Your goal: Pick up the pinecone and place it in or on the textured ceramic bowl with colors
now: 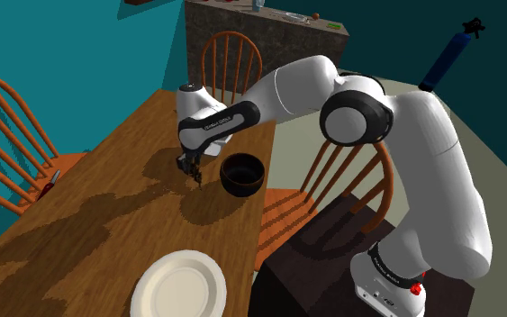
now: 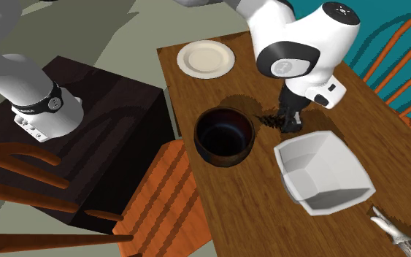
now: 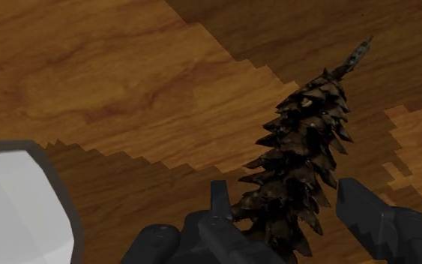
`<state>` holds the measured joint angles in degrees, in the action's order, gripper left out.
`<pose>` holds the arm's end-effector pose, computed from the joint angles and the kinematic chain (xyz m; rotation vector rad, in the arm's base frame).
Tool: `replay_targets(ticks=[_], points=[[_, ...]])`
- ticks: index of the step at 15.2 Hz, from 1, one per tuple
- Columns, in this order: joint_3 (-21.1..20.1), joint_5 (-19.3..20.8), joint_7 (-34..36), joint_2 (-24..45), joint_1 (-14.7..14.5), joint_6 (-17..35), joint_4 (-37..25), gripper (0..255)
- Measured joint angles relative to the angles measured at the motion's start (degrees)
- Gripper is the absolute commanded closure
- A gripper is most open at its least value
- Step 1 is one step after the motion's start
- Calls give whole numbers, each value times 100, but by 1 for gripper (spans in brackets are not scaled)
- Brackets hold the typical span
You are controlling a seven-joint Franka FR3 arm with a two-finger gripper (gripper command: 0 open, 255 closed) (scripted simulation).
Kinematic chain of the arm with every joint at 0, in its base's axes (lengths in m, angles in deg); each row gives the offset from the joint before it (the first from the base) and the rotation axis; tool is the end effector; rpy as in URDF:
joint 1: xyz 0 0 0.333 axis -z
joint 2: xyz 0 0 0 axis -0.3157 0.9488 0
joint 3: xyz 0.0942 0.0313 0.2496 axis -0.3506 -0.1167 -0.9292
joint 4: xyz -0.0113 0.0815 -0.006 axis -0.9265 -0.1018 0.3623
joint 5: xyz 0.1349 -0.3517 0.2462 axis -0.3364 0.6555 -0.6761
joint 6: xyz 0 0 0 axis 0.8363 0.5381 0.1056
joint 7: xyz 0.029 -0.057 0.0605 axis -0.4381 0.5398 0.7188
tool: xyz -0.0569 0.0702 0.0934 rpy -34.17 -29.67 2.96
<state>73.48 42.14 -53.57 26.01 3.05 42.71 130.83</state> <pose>0.6917 0.2498 0.1016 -3.0709 -0.5969 -0.0379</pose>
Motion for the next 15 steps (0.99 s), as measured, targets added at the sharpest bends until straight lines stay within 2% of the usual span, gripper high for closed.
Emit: replay_targets(ticks=[15], points=[[-48,-56,-34,-666,34,-750,-86,255]])
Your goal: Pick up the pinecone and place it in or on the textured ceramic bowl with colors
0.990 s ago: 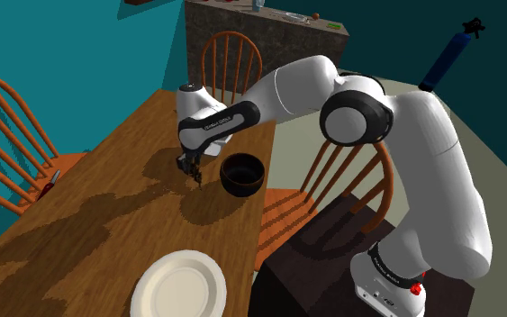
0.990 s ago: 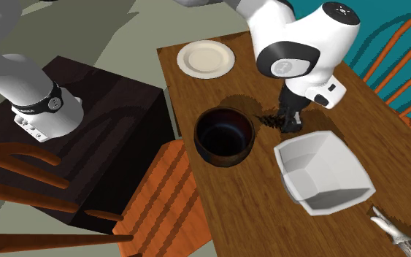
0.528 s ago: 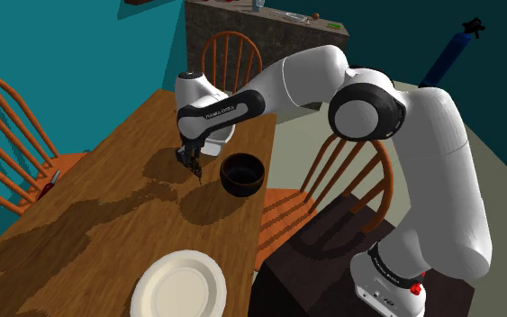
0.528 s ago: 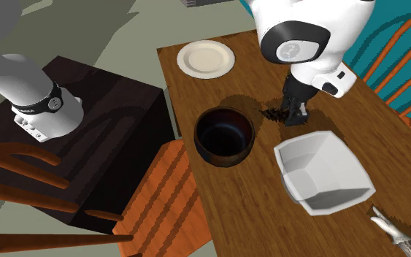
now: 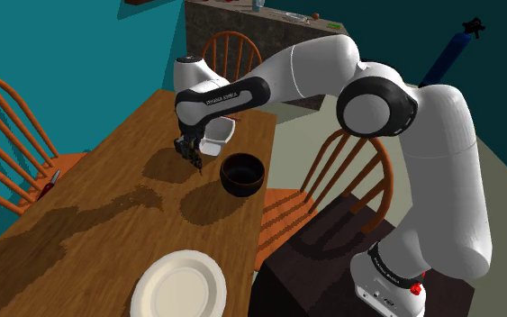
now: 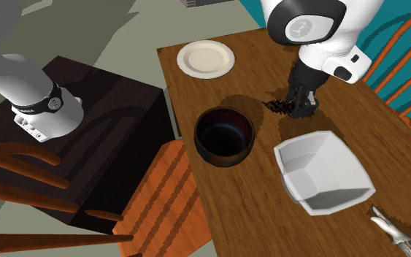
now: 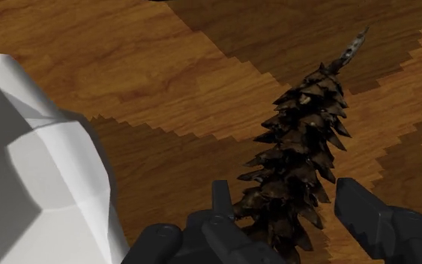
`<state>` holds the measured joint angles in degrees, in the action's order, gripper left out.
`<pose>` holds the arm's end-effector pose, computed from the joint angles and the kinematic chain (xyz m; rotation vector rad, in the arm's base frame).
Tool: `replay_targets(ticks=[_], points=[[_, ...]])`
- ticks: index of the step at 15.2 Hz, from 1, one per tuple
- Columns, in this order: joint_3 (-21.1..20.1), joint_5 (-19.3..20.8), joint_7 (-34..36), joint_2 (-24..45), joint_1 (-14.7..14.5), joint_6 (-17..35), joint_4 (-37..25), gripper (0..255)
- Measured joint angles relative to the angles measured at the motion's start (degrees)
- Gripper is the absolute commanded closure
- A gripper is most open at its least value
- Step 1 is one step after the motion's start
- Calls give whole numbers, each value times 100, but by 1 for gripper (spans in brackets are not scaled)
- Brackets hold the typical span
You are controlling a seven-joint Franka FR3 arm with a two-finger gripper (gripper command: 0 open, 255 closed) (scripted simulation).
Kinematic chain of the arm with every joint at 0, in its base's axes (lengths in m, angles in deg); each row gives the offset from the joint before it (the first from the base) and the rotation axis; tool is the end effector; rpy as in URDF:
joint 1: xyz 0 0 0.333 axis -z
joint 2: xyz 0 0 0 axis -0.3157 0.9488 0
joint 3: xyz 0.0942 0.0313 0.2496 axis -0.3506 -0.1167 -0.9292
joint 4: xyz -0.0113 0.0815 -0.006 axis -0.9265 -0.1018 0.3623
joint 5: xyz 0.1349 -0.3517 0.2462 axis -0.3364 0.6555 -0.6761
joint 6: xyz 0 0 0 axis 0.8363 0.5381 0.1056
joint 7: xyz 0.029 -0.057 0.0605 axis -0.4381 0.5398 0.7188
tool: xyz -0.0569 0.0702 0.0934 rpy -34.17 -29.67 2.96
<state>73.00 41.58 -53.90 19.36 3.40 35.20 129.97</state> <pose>0.7018 0.2521 0.1832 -3.0710 -0.5968 -0.0377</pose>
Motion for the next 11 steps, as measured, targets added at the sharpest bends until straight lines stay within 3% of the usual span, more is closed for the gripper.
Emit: replay_targets(ticks=[11], points=[[-29,-38,-12,-394,7,-601,-208,255]])
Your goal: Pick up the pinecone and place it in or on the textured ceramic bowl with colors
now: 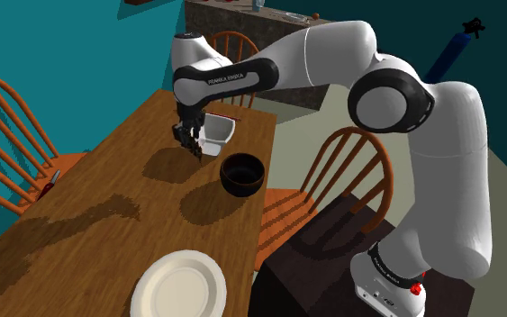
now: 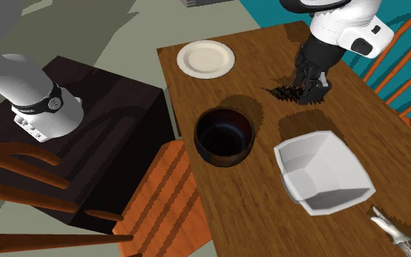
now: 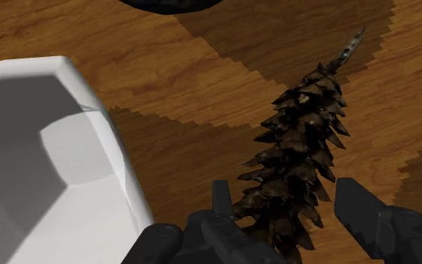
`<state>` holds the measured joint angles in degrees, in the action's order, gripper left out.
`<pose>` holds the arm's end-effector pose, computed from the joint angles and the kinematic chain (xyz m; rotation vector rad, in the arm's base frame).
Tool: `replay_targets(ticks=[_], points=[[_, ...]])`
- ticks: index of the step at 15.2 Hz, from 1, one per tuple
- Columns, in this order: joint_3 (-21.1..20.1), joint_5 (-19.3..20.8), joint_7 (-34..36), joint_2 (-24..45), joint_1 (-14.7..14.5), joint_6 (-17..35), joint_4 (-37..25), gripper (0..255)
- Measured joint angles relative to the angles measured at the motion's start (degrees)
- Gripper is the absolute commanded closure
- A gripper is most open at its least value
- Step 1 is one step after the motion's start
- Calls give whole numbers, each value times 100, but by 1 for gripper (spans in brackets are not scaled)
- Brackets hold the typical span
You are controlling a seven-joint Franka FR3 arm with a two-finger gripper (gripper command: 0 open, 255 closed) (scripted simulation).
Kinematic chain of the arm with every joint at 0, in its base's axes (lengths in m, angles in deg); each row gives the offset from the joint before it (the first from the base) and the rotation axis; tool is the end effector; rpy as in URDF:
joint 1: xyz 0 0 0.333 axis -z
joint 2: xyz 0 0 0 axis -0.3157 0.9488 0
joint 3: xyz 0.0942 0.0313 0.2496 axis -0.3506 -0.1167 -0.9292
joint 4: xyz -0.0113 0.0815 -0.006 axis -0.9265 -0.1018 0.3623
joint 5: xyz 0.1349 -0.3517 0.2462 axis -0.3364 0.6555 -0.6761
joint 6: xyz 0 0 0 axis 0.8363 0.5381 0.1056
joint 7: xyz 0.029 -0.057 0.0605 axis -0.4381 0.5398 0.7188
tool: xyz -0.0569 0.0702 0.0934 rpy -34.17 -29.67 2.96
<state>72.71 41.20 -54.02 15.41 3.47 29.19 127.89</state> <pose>0.7062 0.2543 0.2439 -3.0710 -0.5968 -0.0380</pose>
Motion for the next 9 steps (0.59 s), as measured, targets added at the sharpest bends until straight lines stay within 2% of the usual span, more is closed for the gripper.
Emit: replay_targets(ticks=[4,6,9], points=[[-9,-11,2,-107,-4,-214,-110,255],[-10,-40,-72,-399,79,-117,283,255],[-3,-109,-235,-1085,258,220,1304,255]])
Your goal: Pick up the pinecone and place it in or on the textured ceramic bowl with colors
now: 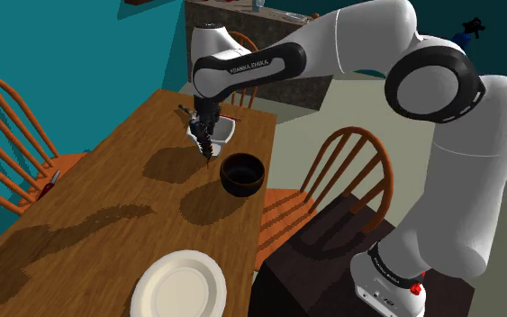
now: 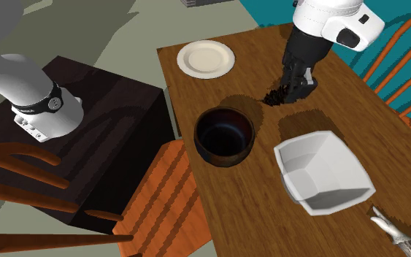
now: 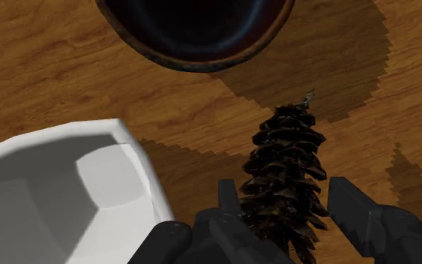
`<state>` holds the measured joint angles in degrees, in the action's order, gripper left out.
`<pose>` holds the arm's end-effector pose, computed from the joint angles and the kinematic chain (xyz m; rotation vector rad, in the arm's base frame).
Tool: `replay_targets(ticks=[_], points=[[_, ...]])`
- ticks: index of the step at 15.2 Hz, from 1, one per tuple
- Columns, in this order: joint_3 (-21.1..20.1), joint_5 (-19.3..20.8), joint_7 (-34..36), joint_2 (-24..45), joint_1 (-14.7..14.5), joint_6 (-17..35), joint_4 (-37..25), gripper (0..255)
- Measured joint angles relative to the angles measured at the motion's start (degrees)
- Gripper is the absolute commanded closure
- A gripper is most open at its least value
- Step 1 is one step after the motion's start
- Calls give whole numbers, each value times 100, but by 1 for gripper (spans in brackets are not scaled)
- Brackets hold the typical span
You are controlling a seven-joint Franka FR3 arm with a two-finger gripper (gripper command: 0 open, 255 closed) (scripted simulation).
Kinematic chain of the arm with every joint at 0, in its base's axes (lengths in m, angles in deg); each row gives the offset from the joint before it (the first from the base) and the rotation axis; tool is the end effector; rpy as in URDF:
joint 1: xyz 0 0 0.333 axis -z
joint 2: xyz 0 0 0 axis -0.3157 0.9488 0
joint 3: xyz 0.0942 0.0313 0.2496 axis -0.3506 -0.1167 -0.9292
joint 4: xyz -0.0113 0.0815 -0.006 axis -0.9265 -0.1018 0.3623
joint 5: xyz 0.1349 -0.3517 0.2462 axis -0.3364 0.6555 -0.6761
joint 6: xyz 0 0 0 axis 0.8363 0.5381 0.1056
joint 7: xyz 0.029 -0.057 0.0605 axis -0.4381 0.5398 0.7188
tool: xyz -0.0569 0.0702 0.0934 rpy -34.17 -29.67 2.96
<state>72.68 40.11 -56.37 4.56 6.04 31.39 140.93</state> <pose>0.6763 0.2169 0.2670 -3.0710 -0.5965 -0.0375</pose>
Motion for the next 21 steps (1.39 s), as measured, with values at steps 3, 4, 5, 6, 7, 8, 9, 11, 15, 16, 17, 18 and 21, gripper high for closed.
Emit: replay_targets(ticks=[3,4,5,6,7,8,9,11,15,16,17,18,21], points=[[26,-81,-216,-622,183,290,909,255],[36,-105,-278,-803,231,351,1152,255],[47,-130,-341,-999,276,412,1408,255],[73,-168,-459,-1240,357,489,1724,255],[98,-197,-552,-1443,417,550,1986,255],[114,-223,-621,-1645,457,579,2220,255],[153,-261,-751,-1914,531,604,2514,255],[182,-282,-834,-2052,573,778,2826,255],[191,-276,-858,-1938,583,1061,2997,255],[193,-272,-857,-1889,583,1131,3019,255],[191,-270,-851,-1862,580,1199,3060,255],[192,-267,-850,-1817,579,1264,3080,255],[195,-251,-842,-1649,576,1489,3137,255]])
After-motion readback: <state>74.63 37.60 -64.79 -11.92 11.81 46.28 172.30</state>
